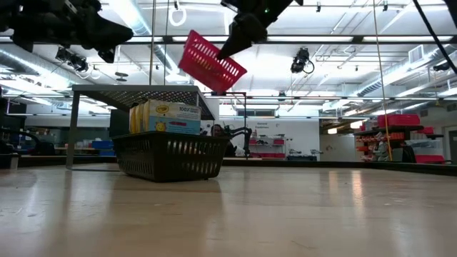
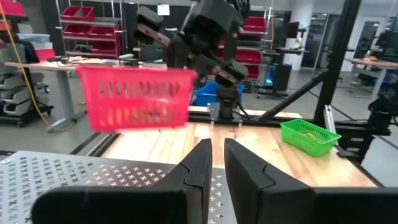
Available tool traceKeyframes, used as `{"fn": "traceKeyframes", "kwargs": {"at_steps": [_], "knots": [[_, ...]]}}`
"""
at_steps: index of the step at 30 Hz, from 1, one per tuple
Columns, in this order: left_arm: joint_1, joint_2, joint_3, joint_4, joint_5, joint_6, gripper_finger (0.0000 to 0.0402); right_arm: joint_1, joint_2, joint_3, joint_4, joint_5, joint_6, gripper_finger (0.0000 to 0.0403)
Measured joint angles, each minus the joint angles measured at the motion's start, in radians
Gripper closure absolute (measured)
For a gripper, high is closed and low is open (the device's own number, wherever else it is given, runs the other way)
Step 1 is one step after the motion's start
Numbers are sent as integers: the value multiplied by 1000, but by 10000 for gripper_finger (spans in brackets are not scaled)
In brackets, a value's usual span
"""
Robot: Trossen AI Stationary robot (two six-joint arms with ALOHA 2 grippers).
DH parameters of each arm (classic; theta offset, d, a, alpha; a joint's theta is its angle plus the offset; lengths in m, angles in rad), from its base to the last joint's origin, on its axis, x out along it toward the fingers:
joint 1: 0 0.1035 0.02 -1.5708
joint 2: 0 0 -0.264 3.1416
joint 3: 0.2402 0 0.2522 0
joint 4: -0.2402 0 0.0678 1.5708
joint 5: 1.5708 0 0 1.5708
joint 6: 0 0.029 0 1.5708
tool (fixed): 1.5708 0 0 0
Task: Pick & Place Office Desk Supplies
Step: Put the red basket with the spring rubber bands on the shelf
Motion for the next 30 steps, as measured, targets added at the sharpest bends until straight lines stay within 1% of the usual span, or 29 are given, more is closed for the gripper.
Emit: {"fn": "traceKeyframes", "kwargs": {"at_steps": [7,13,17,21,27,30], "knots": [[-2,0,0,-4,-11,2,351,29,65,-1,31,-38,-140,395],[-2,0,0,-7,-11,6,351,48,84,-1,53,-86,-277,395],[-1,1,0,-7,-11,13,351,59,95,0,55,-125,-402,395],[-1,1,0,-7,-11,15,351,70,107,0,57,-124,-490,395],[-1,1,0,-7,-11,14,351,74,115,0,77,-122,-498,395],[-1,1,0,-7,-11,15,351,74,116,0,88,-100,-498,395]]}}
